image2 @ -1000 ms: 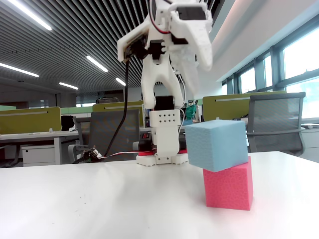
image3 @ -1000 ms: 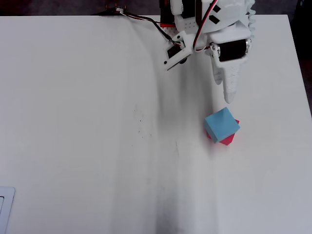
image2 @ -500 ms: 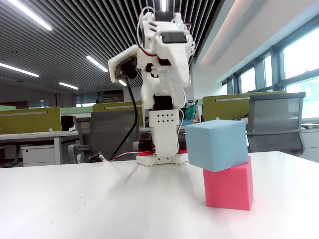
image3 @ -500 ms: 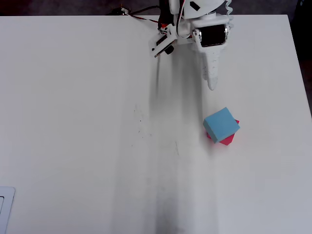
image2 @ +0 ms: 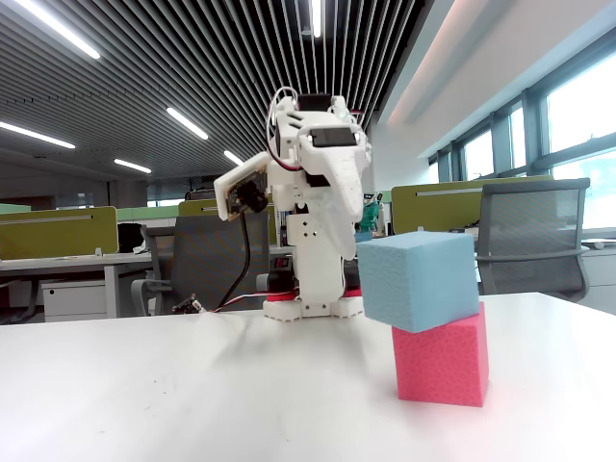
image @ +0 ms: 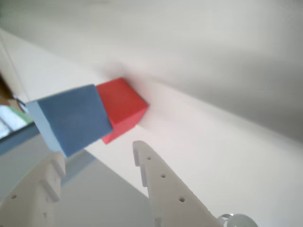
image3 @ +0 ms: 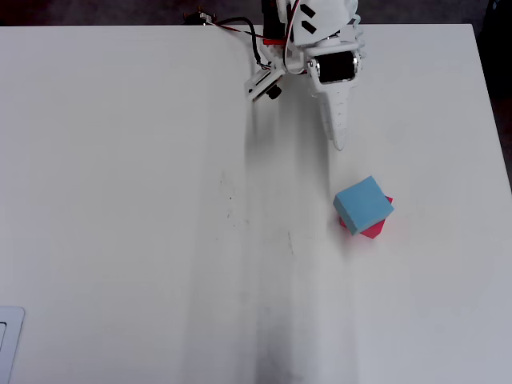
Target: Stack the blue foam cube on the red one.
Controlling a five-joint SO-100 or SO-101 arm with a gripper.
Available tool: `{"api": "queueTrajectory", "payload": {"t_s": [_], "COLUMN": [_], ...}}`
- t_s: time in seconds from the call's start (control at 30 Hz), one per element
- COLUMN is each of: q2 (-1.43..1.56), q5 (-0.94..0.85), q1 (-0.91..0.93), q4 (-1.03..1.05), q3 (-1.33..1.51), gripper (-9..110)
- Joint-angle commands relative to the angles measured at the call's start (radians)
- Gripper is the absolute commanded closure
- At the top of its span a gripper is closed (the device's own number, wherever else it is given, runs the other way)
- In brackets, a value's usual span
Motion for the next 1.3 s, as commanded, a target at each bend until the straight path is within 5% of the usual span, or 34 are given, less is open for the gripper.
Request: {"api": "queueTrajectory", "payload": {"t_s": [0.0, 1.27], "q2": [0.060, 0.256], "q5": [-0.005, 0.003], "q1": [0.005, -0.028], "q4": [-0.018, -0.055], "q3": [0.028, 0.172], "gripper": [84, 80]}}
